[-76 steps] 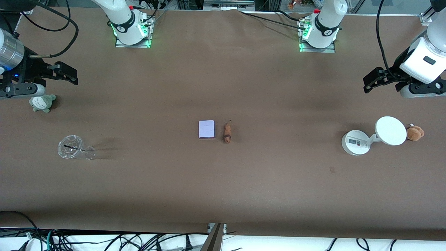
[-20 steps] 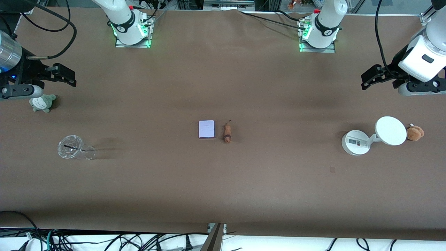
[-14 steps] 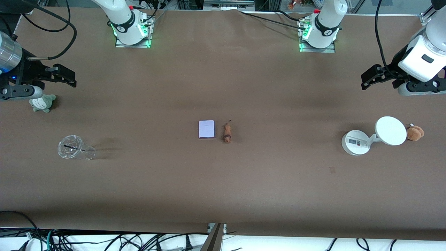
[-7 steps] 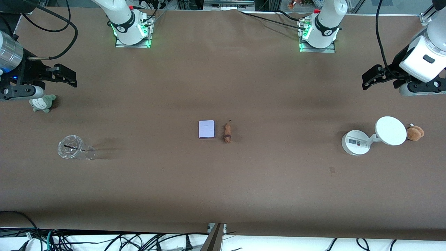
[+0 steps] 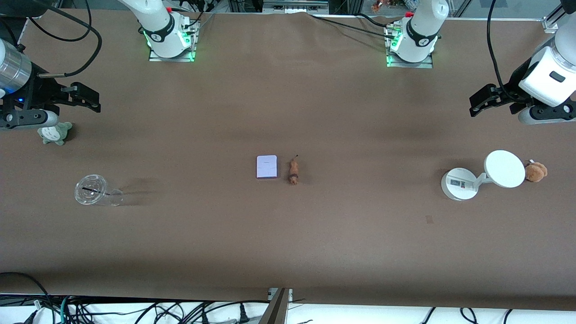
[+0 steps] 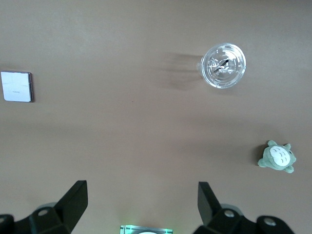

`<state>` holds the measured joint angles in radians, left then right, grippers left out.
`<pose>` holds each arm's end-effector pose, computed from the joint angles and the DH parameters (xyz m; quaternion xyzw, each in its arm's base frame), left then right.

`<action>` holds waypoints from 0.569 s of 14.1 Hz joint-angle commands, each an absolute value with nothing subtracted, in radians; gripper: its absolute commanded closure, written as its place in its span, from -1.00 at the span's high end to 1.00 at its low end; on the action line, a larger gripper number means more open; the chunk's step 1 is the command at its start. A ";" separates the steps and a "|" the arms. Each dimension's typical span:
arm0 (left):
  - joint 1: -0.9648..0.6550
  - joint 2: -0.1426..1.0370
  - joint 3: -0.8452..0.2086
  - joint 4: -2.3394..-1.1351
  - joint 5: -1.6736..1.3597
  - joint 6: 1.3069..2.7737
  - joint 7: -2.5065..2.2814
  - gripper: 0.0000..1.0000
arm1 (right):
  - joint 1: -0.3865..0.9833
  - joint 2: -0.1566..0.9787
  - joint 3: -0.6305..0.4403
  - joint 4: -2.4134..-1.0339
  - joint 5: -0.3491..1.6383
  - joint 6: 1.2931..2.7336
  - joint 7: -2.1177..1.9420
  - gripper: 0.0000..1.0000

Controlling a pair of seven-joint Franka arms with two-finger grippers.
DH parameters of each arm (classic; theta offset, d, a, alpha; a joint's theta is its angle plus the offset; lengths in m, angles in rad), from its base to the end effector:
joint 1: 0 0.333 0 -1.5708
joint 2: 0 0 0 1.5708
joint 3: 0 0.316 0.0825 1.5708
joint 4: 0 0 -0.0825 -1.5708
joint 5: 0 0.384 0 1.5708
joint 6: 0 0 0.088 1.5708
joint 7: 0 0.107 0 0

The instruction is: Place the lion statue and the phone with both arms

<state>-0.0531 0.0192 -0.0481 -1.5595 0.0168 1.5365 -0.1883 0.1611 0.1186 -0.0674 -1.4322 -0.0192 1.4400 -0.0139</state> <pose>0.5540 -0.0541 0.6162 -0.9988 -0.0436 0.0197 0.0109 0.5746 0.0542 0.6113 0.9970 0.0530 -0.0546 0.0158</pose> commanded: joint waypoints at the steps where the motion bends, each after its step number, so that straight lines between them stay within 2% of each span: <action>1: -0.048 0.008 -0.055 -1.562 0.003 1.542 -0.183 1.00 | 0.163 0.126 -0.064 -1.411 -0.025 1.433 -0.023 1.00; 8: -0.057 0.110 -0.069 -1.522 0.018 1.462 -0.183 1.00 | 0.160 0.126 -0.066 -1.411 -0.023 1.434 -0.021 1.00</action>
